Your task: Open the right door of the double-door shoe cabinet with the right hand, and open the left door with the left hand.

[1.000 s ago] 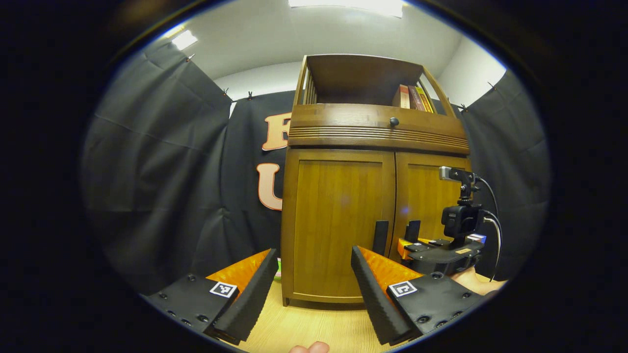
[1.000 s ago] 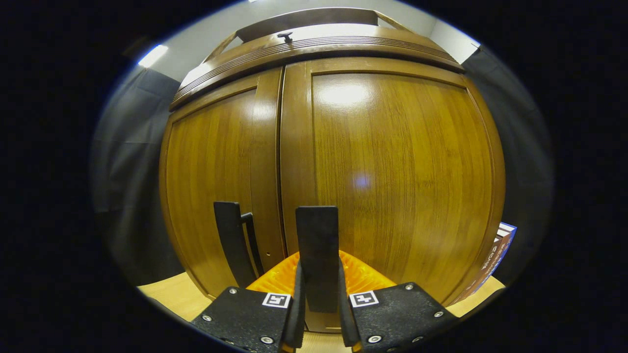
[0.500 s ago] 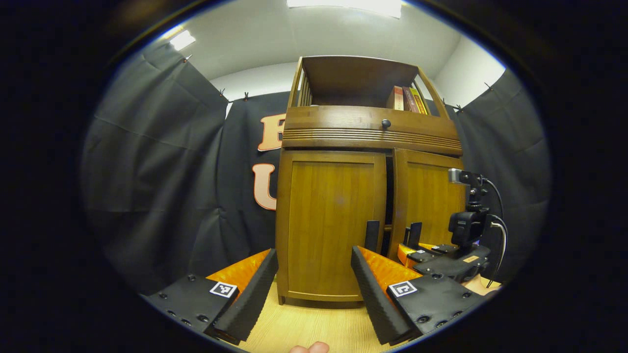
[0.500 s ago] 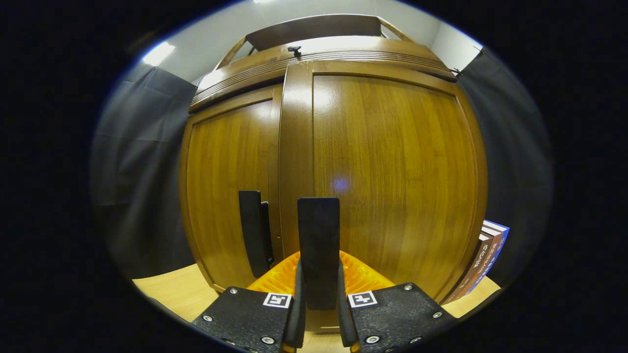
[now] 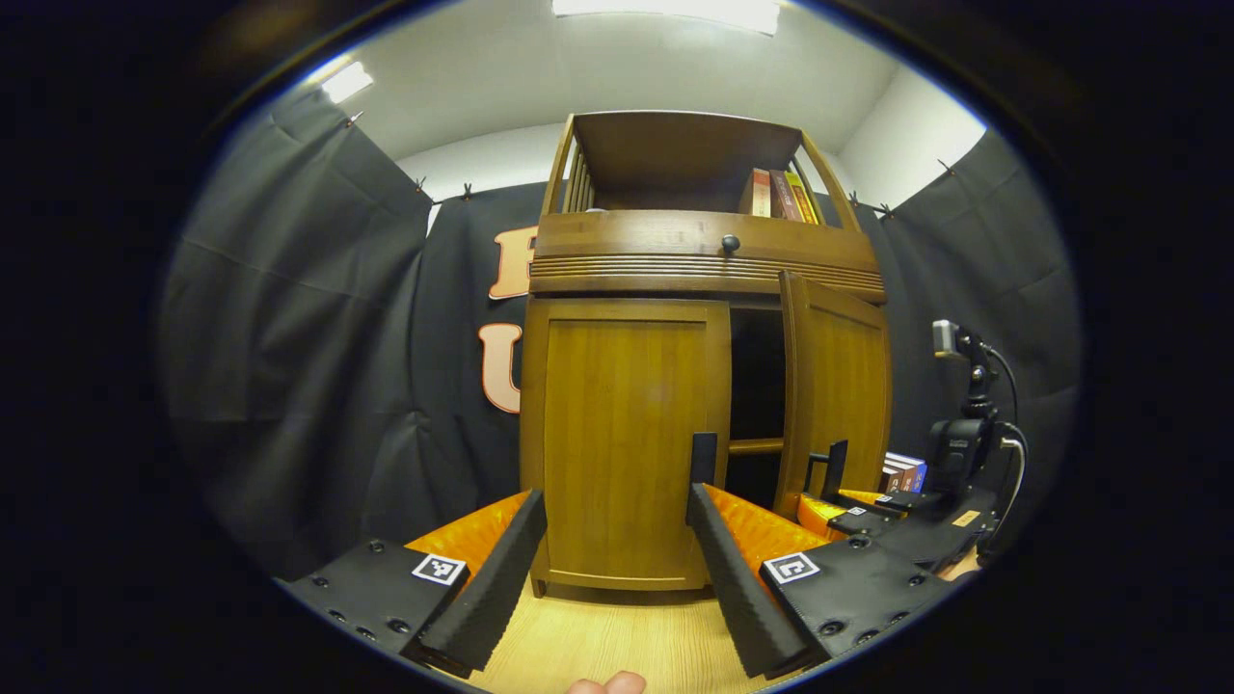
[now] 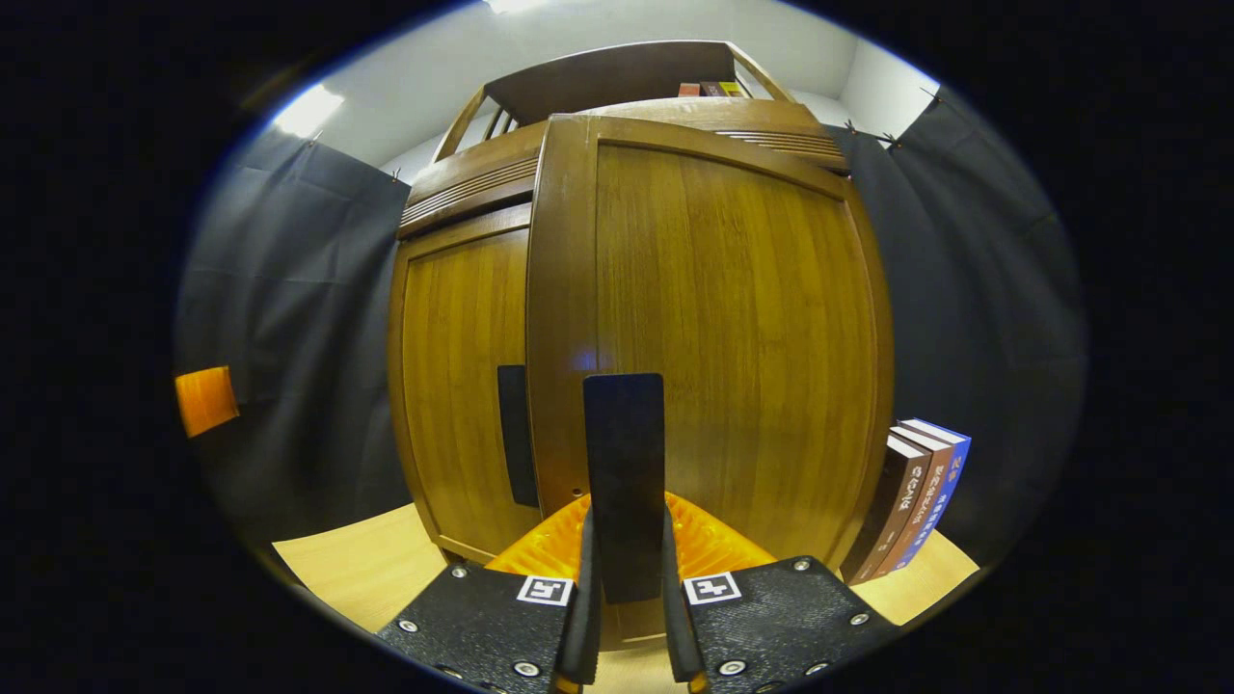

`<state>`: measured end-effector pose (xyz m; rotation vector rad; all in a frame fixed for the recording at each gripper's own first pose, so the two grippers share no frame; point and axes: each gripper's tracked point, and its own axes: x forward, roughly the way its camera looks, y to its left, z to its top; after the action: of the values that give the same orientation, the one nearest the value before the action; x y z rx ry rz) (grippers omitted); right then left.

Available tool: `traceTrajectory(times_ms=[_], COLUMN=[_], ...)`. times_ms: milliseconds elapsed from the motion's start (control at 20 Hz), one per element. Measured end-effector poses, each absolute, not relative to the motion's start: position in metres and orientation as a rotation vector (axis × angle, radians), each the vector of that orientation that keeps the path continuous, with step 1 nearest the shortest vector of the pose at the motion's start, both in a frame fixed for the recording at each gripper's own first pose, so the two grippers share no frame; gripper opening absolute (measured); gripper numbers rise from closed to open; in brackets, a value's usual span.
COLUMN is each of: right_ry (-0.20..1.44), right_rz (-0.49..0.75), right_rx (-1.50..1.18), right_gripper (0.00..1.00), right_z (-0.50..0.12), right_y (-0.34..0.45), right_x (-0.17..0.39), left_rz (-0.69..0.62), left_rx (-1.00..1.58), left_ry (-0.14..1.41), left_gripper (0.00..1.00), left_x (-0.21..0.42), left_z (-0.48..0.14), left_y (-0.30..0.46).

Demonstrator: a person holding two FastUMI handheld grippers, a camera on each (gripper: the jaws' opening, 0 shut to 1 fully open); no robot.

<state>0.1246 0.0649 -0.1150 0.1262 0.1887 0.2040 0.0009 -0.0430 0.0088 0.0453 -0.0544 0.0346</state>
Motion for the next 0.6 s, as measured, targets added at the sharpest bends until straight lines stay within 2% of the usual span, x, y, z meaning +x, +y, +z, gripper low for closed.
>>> traceTrajectory(times_ms=[100, 500, 550, 600], right_ry=[0.185, 0.199, 0.206, 0.210], right_rz=[0.197, 0.151, 0.148, 0.143], right_rx=[0.132, 0.116, 0.107, 0.099], right_gripper=[0.28, 0.28, 0.19, 0.28], right_z=[-0.112, -0.117, -0.121, -0.123], right_y=[0.057, 0.014, 0.009, 0.006], right_x=[0.112, 0.071, 0.066, 0.060], left_rz=[0.016, -0.032, -0.037, -0.042], left_rx=[0.039, 0.042, 0.039, 0.035], left_ry=[-0.057, -0.050, -0.049, -0.049], left_gripper=[0.94, 0.96, 0.96, 0.96], left_x=[0.000, -0.009, -0.011, -0.012], left_z=[0.009, 0.009, 0.009, 0.010], left_y=[-0.053, -0.082, -0.086, -0.089])
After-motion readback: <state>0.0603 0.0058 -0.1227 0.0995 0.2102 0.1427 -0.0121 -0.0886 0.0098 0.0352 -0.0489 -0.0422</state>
